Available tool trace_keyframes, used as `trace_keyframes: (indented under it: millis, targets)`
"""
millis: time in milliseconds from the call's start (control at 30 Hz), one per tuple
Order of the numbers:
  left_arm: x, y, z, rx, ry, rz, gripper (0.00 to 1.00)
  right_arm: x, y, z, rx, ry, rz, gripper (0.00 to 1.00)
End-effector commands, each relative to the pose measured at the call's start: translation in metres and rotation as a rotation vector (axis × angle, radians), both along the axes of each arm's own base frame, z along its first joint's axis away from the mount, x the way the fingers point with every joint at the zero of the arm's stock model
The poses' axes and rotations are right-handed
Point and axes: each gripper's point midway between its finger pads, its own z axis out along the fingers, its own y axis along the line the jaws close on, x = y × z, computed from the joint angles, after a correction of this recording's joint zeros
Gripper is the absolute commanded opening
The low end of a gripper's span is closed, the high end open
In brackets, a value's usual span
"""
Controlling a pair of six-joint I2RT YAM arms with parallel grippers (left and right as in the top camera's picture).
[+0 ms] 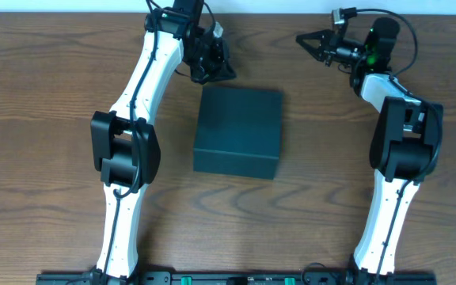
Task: Pack container
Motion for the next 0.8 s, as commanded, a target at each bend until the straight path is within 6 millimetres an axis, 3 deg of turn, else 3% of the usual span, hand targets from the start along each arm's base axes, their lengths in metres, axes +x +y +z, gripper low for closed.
trace_keyframes:
  millis: [0,133,267,467,633,767]
  targets:
    - [0.005,0.012,0.002,0.063,-0.018,0.037,0.06,0.025,-0.025,-0.01,-0.086,-0.054,-0.173,0.02]
    - [0.005,0.017,0.004,0.11,-0.021,0.073,0.06,0.032,-0.037,-0.038,-0.175,0.005,-0.258,0.02]
    - [0.004,0.023,0.008,0.161,-0.03,0.098,0.06,0.036,-0.041,-0.043,-0.225,-0.016,-0.282,0.02]
    - [0.0,0.03,0.022,0.246,-0.07,0.133,0.06,0.044,-0.043,-0.028,-0.281,-0.065,-0.266,0.02]
    - [-0.001,0.041,0.055,0.345,-0.191,0.164,0.06,0.053,-0.053,-0.006,-0.446,-0.073,-0.255,0.02]
    - [-0.006,0.045,0.079,0.362,-0.267,0.131,0.06,0.047,-0.053,0.022,-0.527,-0.082,-0.206,0.02]
